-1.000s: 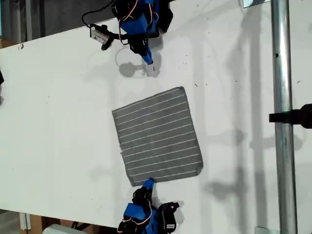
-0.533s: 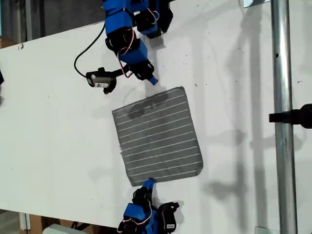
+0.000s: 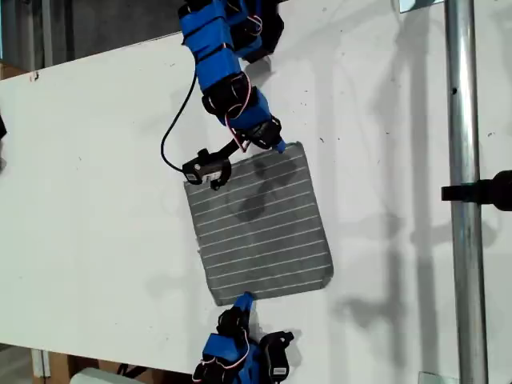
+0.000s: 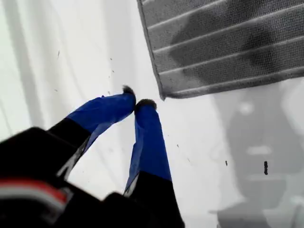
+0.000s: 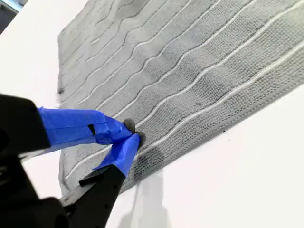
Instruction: Grasp corners of a towel and fold twice.
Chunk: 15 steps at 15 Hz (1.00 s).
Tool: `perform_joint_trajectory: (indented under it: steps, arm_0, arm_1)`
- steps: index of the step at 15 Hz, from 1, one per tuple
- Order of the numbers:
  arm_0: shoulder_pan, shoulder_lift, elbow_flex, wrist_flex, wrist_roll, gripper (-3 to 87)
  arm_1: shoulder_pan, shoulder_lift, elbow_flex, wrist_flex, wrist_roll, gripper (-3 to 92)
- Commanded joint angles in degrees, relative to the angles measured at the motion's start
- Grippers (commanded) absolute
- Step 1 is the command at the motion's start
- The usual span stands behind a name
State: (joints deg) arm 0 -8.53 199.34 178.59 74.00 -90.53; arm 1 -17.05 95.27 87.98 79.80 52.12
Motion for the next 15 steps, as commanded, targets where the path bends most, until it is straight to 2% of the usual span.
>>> perform_joint_trajectory:
  steps: [1, 2, 4, 10, 15]
  arm_0:
    - [-0.44, -0.09, 0.18, 0.18, -0.44, -2.8]
    - [-0.35, -0.09, 0.18, 0.18, -0.35, -2.8]
    - [-0.18, -0.09, 0.18, 0.18, -0.09, -2.8]
    - [-0.35, -0.09, 0.18, 0.18, 0.44, -2.8]
    - [-0.26, -0.09, 0.18, 0.18, 0.18, -2.9]
  arm_1:
    - [0.35, 0.88, -4.04, 1.05, -1.58, 29.0]
    - [0.7, 0.62, -3.6, 1.49, -3.16, 38.9]
    - [1.05, -1.58, -2.2, 2.46, -5.01, 37.2]
    - [2.02, -11.6, 7.56, -8.17, -5.54, 37.4]
    - [4.39, -16.87, 8.44, -12.57, -5.8, 30.6]
